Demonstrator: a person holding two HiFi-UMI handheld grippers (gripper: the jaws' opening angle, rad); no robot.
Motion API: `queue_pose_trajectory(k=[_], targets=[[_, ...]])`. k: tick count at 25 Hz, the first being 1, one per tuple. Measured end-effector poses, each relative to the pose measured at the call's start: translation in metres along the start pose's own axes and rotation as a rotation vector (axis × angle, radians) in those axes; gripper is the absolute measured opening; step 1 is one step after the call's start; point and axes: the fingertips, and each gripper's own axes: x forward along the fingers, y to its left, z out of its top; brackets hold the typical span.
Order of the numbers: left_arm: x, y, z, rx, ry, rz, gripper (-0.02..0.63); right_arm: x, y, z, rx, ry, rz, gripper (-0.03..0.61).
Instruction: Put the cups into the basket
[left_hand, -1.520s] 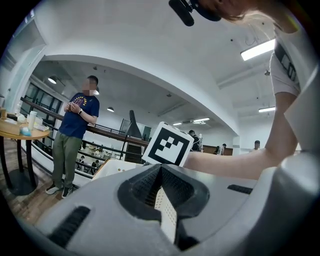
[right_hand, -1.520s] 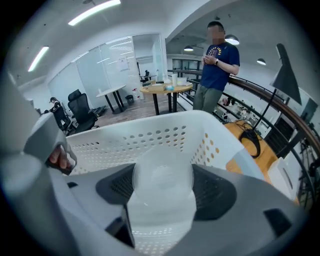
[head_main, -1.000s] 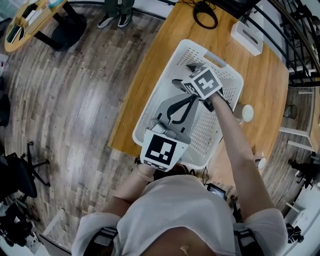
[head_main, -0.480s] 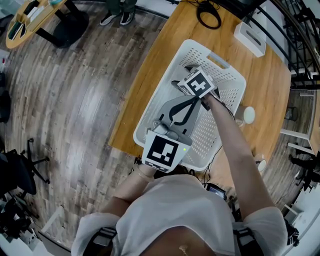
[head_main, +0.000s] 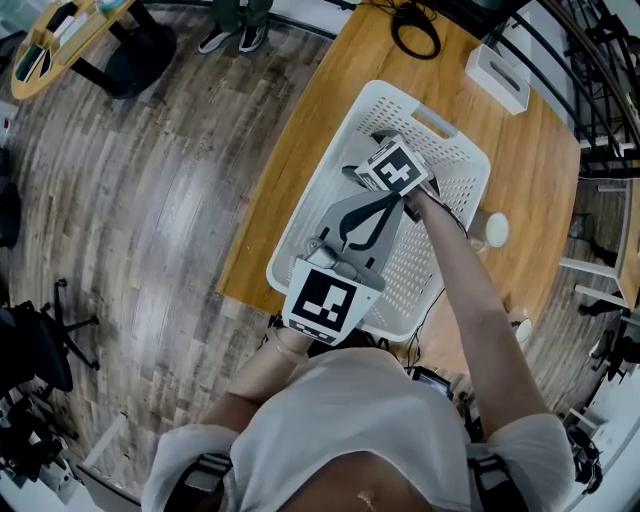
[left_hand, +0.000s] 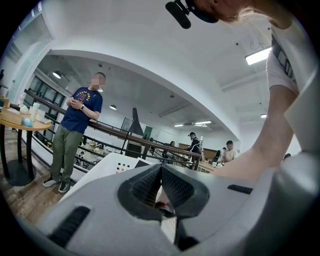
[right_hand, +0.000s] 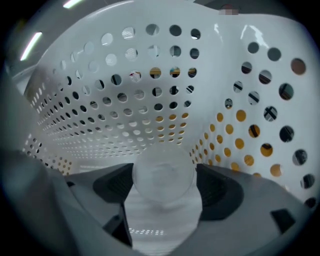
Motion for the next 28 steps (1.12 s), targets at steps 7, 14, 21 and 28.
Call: queue_pose_trajectory(k=[7,14,21,28], targets=[[0.003,-0.008,0.011,0.013,-0.018,-0.03,0.008,-0.016,0.001,0.006,0.029,-0.023,0.02,0.379],[0.001,-0.018,0.021,0.022,-0.035,-0.043,0.008,-0.049,-0.002,0.019,0.05,-0.109,-0.015,0.377],[0.0,-0.029,0.024,0.035,-0.04,-0.053,0.008,-0.065,-0.001,0.015,0.013,-0.136,-0.087,0.286],[-0.005,-0.022,0.027,0.036,-0.047,-0.02,0.008,-0.074,-0.017,0.021,0.109,-0.224,-0.166,0.012]])
